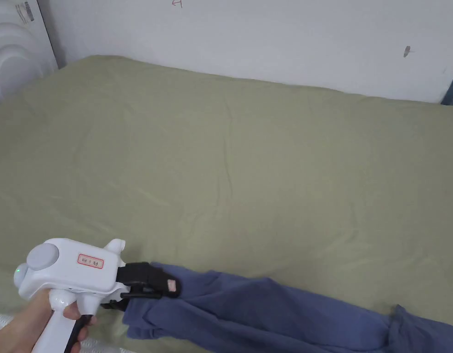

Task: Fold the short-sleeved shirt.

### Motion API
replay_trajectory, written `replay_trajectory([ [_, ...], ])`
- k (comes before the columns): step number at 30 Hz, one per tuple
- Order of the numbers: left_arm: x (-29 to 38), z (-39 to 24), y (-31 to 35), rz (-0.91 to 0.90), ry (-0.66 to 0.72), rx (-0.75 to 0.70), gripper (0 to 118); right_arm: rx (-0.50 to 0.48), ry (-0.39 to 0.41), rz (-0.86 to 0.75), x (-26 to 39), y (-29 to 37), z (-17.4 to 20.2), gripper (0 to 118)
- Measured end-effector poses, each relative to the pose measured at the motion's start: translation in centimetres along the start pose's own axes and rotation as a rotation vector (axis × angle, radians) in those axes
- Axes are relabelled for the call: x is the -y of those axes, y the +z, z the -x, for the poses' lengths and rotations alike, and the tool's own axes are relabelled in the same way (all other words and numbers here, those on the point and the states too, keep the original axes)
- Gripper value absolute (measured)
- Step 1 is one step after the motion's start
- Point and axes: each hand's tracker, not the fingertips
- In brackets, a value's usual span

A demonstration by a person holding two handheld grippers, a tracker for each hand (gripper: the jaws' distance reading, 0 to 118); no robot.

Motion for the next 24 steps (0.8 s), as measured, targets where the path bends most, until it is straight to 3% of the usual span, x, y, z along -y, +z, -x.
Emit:
replay_trajectory([
  [1, 0.0, 0.4, 0.1, -0.011, 0.024, -0.033, 39, -0.005, -0.011, 0.004, 0.1, 0.0, -0.1, 0],
  [2, 0.2, 1.0, -0.3, -0.025, 0.067, -0.038, 7, -0.009, -0.02, 0.006, 0.2, 0.1, -0.2, 0],
  [10, 1.3, -0.5, 3.5, -0.157, 0.071, -0.003, 7, -0.015, -0.008, -0.03, -0.4, 1.2, -0.9, 0],
  [18, 2.3, -2.4, 8.9, -0.23, 0.019, -0.141, 7, 0.007, 0.006, -0.124, -1.9, 2.5, -1.8, 0],
  [24, 4.5, -12.0, 6.7, -0.2, -0.208, -0.193, 7, 0.044, 0.044, -0.181, -2.4, 4.0, -2.4, 0],
])
